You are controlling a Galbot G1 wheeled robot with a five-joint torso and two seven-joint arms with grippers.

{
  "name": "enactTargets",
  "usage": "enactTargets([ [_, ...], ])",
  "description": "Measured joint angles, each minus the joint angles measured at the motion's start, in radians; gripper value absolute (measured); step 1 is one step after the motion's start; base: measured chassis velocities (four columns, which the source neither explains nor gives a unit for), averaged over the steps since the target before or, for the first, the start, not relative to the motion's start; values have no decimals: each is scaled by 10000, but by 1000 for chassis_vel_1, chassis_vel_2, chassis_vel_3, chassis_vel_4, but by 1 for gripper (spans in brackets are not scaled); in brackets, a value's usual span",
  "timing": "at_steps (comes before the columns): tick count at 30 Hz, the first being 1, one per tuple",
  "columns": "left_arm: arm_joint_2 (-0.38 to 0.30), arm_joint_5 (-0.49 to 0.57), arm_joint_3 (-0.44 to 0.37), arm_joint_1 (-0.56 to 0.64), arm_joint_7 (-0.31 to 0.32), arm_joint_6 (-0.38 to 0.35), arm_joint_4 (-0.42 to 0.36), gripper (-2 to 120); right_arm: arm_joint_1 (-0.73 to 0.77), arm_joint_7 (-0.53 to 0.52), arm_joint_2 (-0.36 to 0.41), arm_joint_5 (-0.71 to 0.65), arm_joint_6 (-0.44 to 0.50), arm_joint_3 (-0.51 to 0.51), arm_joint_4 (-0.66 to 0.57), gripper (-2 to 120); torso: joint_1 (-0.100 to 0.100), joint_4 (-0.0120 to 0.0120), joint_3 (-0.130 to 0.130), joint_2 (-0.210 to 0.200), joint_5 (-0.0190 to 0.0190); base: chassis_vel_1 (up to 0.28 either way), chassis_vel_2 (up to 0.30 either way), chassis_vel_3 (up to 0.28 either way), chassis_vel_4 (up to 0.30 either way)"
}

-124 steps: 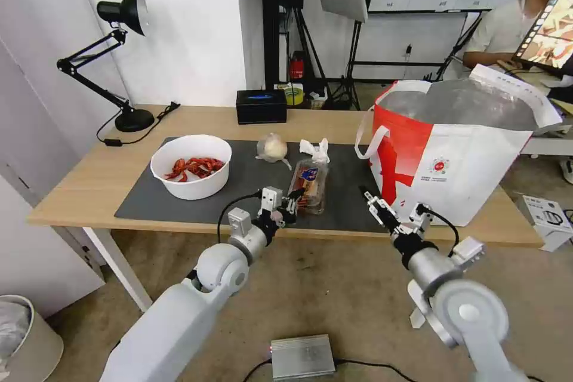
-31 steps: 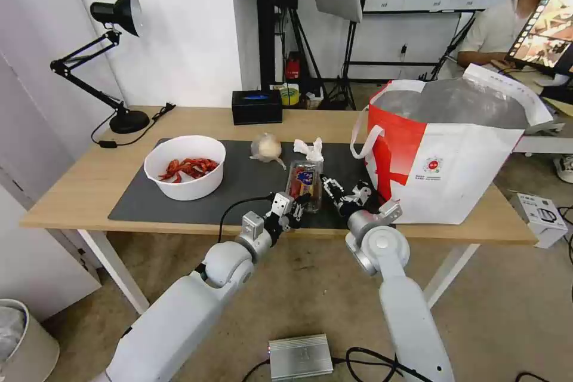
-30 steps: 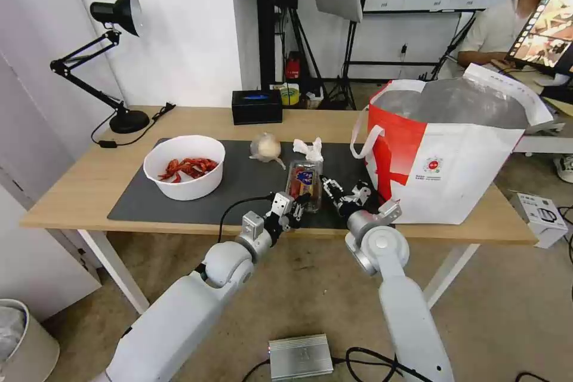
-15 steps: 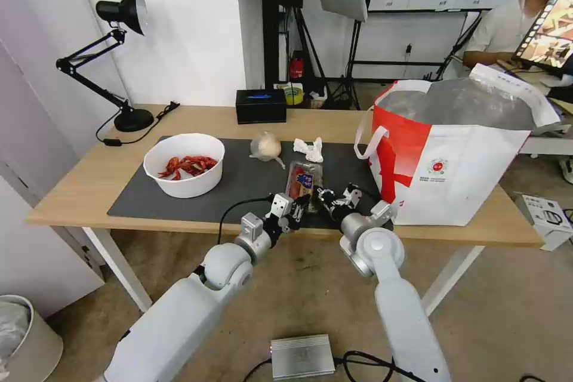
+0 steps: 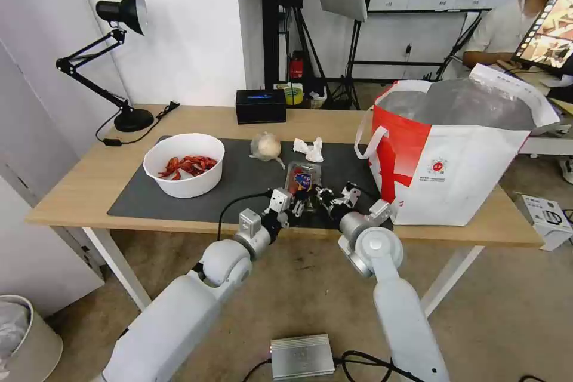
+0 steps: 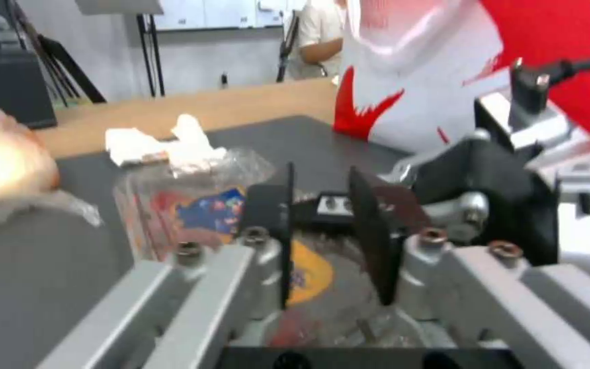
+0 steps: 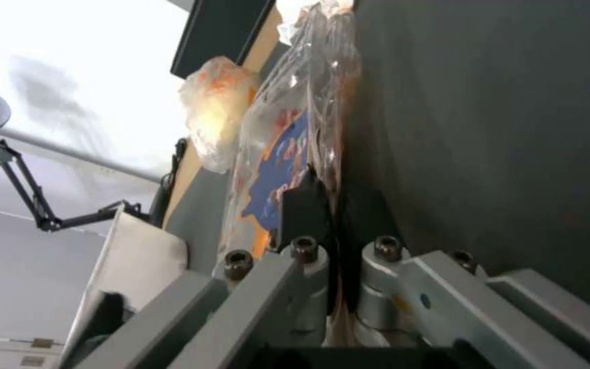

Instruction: Pick up the trash from the table and place it into the takeout bag.

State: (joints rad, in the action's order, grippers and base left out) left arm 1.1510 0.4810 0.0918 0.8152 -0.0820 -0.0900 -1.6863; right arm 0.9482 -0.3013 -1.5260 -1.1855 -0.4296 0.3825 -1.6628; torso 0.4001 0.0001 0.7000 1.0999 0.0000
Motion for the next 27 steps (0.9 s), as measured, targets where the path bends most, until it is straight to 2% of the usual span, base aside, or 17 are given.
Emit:
enactTargets([
  [1,-29,11,-50,31,2,0,-71,36,9,0,5,0,4,-1,-25,0,0,0,0,1,0,0,0,0,0],
  [3,-29,11,-50,31,2,0,-71,36,9,0,5,0,4,-1,-25,0,0,0,0,1,0,0,0,0,0],
  [6,-91,-13,-296,174,24,57,-175,55,31,-3,34,-4,16,-21,-180,0,0,0,0,1,-1,0,0,0,0],
  [7,-91,-13,-296,174,24,57,-175,55,31,-3,34,-4,16,-21,-180,0,0,0,0,1,-1,0,0,0,0],
  [9,-196,-125,-537,350,30,102,-282,66,60,-3,103,4,24,-77,-326,0,-1,0,0,1,-1,0,0,0,0],
  [11,-239,-192,-633,429,30,127,-336,69,70,-3,127,7,26,-103,-389,0,-1,-1,0,1,-1,0,0,0,0],
  [12,-306,-280,-799,570,30,158,-425,77,97,-14,178,19,28,-156,-515,0,-2,0,0,1,-1,0,0,0,0],
  [14,-352,-329,-897,663,34,170,-485,81,117,-22,214,25,29,-199,-610,0,-2,0,0,1,-1,0,0,0,0],
  [16,-434,-518,-1250,921,38,226,-613,91,156,-42,295,36,29,-287,-792,0,-2,-1,0,1,-1,0,0,0,0],
  [20,-550,-648,-1729,1342,38,285,-824,99,206,-114,440,37,29,-403,-1082,0,-2,0,0,1,-2,0,0,0,0],
  [27,-734,-861,-2272,1956,44,355,-1172,100,302,-132,750,47,30,-562,-1680,0,-2,0,-1,2,-1,0,0,0,0],
])
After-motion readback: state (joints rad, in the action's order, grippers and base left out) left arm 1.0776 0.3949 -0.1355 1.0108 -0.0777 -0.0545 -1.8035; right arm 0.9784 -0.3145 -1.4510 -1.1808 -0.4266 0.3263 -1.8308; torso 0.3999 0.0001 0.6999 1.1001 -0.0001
